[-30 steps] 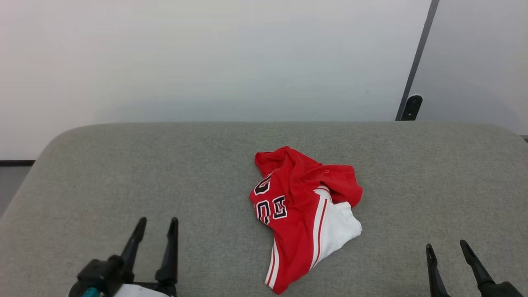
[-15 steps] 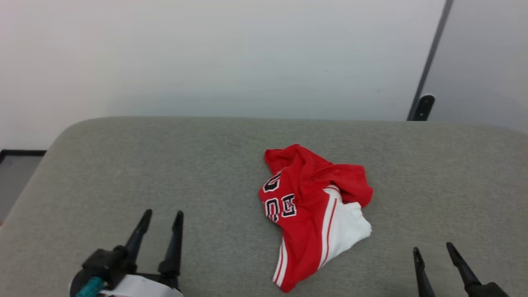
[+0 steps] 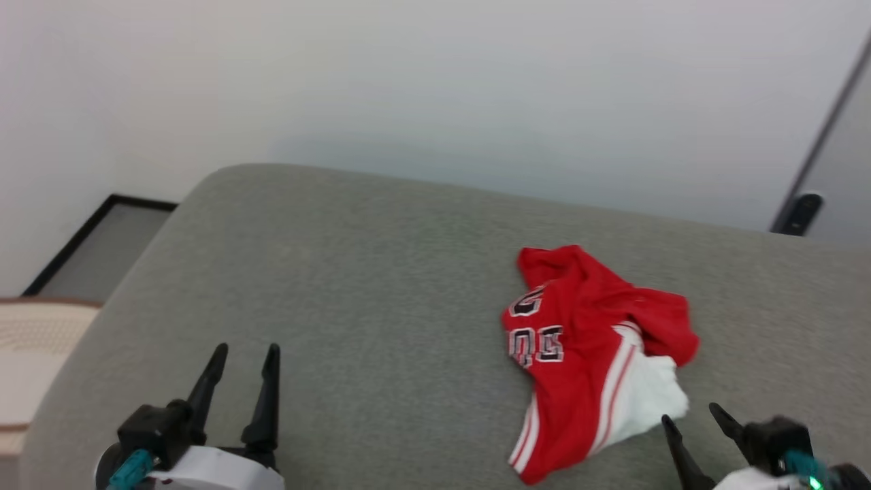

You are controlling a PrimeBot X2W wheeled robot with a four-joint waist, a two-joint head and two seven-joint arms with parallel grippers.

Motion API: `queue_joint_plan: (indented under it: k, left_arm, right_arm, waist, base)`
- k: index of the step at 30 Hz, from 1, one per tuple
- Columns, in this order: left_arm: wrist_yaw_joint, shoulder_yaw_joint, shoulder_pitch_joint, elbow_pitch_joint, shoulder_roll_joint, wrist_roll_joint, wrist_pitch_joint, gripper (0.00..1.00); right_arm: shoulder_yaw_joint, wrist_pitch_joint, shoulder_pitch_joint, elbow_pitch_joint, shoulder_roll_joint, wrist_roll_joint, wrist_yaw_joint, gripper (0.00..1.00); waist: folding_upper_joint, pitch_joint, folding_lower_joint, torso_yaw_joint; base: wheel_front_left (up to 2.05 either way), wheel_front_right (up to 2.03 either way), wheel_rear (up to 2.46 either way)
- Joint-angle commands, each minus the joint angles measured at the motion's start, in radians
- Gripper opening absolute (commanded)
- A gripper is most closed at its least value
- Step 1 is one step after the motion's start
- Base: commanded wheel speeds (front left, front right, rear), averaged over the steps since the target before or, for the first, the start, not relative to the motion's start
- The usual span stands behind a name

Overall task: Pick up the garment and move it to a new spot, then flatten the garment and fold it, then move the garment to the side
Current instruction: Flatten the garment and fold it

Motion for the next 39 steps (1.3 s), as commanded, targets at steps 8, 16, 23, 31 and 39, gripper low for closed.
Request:
queue_joint_plan:
  k: [8, 16, 23, 31, 39]
  left_arm:
    - [-0.002, -0.041, -0.026, 0.007, -0.020, -0.018, 0.000, 1.00]
    - [-0.003, -0.070, -0.050, 0.008, -0.037, -0.032, 0.000, 1.00]
    - [-0.002, -0.102, -0.090, 0.005, -0.060, -0.045, 0.000, 1.00]
    - [-0.003, -0.111, -0.105, 0.015, -0.071, -0.054, 0.000, 1.00]
    - [-0.002, -0.097, -0.083, 0.019, -0.057, -0.055, 0.000, 1.00]
  right_arm:
    - [0.074, 0.393, -0.123, 0.038, -0.149, 0.130, -0.001, 1.00]
    - [0.082, 0.630, -0.248, 0.108, -0.189, 0.181, -0.001, 1.00]
    - [0.060, 0.754, -0.360, 0.233, -0.176, 0.178, -0.001, 1.00]
    - [0.063, 0.777, -0.428, 0.314, -0.161, 0.191, -0.001, 0.00]
    - [0.023, 0.766, -0.421, 0.292, -0.186, 0.241, -0.001, 0.00]
  waist:
    - [0.0000, 0.021, -0.0001, 0.133]
    - [0.0000, 0.071, -0.0001, 0.178]
    - [0.0000, 0.124, -0.0001, 0.212]
    - [0.0000, 0.139, -0.0001, 0.217]
    - [0.0000, 0.116, -0.0001, 0.170]
  base:
    - [0.00, 0.00, 0.00]
    - [0.00, 0.00, 0.00]
    - [0.00, 0.00, 0.00]
    - [0.00, 0.00, 0.00]
    - [0.00, 0.00, 0.00]
